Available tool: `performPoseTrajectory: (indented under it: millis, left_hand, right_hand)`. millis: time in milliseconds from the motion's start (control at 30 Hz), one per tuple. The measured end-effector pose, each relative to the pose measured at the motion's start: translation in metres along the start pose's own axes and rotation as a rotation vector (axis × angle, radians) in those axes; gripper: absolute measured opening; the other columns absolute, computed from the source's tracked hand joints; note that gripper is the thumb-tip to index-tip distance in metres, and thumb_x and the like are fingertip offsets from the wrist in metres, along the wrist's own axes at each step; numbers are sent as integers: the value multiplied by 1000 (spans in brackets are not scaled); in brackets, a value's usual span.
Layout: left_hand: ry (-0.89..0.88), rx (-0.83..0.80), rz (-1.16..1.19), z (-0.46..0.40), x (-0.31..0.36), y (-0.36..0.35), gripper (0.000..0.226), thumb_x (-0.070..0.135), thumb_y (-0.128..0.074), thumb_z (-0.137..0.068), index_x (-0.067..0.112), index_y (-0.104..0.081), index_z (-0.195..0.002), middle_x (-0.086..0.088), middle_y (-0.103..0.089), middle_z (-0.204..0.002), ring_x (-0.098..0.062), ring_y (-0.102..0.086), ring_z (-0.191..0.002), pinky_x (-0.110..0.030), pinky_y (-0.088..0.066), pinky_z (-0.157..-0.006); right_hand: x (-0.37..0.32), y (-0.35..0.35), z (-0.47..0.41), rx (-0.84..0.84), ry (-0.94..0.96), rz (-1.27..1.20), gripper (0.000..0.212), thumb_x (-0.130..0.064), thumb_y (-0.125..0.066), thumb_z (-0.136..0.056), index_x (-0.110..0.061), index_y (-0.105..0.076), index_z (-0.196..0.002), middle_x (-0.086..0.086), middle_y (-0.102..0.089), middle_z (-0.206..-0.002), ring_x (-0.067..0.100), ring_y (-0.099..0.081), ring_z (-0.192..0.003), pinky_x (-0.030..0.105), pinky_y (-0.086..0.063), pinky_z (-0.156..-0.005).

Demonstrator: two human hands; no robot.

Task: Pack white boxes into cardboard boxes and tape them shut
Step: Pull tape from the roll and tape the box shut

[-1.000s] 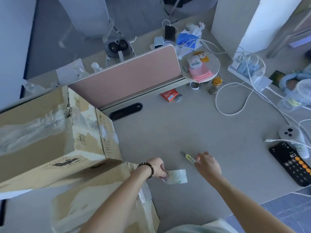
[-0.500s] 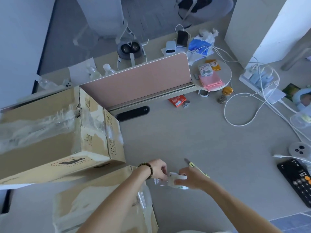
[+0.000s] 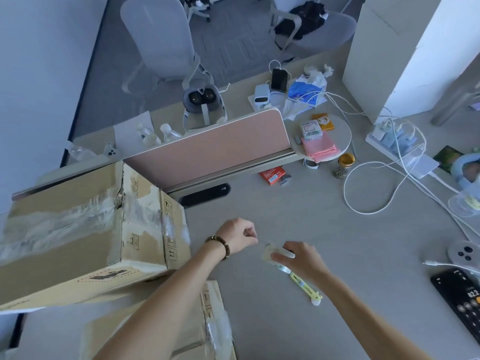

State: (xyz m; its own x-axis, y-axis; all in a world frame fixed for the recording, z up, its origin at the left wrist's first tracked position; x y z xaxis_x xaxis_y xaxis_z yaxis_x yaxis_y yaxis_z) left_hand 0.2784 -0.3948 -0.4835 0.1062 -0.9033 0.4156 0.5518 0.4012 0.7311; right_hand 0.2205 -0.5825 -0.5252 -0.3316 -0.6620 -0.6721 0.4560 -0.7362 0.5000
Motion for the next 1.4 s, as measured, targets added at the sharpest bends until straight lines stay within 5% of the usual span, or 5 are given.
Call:
performPoseTrajectory:
  millis: [367,767,933,1100,1400]
  left_hand:
    - [-44,219,4,-43,53,88,35,32,-75,-84,23,-62,-116,7,-59,-81,-15,-57,-80,-27,-46,-78]
    - [-86,553,-164,-70,96,177,32,36,-81,-78,18,-57,-68,8,-57,-64,-21,-57,-76,-32,-44,-65]
    - [-290,880,-383,-73,111,196,34,37,-88,-65,15,-62,-61,-2,-58,-103,-24,-42,-101,-32,-41,-84]
    - [-267,893,-381,-87,107,211,34,37,-86,-69,15,-61,-62,-9,-55,-126,-31,-47,-118,-42,-35,-101]
    - [-297,838,-286,-102,106,210,42,26,-83,-77,18,-43,-68,-7,-55,-74,-29,-55,-59,-31,-38,-56]
  right_hand:
    - [-50,68,-53,135,65,-136,39,-41,-71,-88,-22,-49,-62,-4,-48,-60,9,-47,-61,25,-30,-50]
    - [-91,111,-97,268,138,-299,56,-55,-68,-82,-10,-41,-65,-1,-42,-60,13,-38,-55,23,-26,-46]
    - [-107,116,-114,327,129,-384,51,-50,-69,-87,-10,-48,-66,-1,-45,-59,15,-41,-61,20,-32,-47]
    - [-125,115,-130,321,125,-428,58,-61,-57,-77,-5,-46,-68,16,-52,-66,24,-43,-68,33,-31,-55]
    - [-136,106,-148,346,78,-450,59,-54,-62,-86,4,-51,-79,21,-54,-70,32,-51,-79,34,-35,-59]
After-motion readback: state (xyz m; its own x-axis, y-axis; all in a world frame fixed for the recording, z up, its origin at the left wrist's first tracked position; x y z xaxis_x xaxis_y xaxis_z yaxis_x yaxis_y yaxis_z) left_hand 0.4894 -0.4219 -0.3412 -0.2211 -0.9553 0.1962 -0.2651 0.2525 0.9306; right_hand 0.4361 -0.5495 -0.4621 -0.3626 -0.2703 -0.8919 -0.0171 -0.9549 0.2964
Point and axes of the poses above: each hand's wrist, its own z-axis away from the middle knuckle, its own y-axis out of the back of the hand, x = y × z, the point moved 7 cm from there along -z, towards the middle knuckle
